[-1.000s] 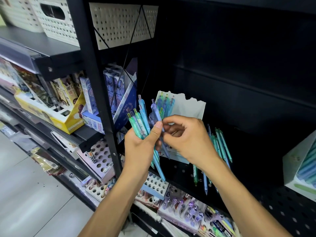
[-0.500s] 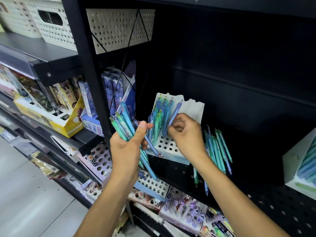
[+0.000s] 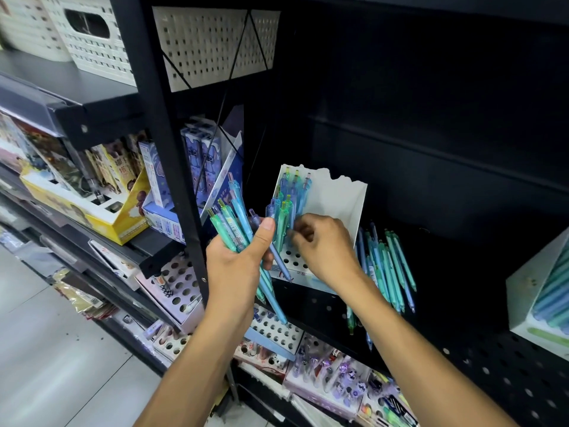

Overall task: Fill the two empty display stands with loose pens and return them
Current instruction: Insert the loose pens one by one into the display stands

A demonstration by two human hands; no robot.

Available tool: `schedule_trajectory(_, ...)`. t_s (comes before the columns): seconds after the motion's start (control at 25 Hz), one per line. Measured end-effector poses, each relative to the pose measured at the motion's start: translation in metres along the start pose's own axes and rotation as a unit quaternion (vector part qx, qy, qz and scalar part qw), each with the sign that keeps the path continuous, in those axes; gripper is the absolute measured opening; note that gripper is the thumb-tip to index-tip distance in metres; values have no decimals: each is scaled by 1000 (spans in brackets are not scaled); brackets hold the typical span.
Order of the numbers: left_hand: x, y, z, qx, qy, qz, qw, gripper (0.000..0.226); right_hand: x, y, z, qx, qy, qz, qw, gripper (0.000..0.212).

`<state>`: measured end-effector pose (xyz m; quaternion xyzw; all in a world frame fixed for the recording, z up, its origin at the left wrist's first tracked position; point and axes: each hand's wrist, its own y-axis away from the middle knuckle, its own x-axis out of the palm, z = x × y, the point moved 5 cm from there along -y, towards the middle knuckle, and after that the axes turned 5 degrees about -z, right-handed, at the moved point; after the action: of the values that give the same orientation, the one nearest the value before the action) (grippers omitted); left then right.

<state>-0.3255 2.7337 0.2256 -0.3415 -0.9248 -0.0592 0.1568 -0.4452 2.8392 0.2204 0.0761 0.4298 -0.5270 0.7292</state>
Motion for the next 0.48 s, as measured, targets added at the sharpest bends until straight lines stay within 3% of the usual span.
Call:
schedule_trajectory(0.32, 1, 3, -1, 1, 8, -7, 1000, 11, -4, 4, 5, -1, 101, 0, 995, 14)
schedule_trajectory(0.4, 1, 3, -3, 2, 14, -3, 1000, 10, -24, 18, 17, -15, 36, -44, 998, 10)
schedule_trajectory(0.48, 3, 3, -1, 2, 17, 6, 1000, 10, -33, 35, 31, -36, -95, 16, 995, 8)
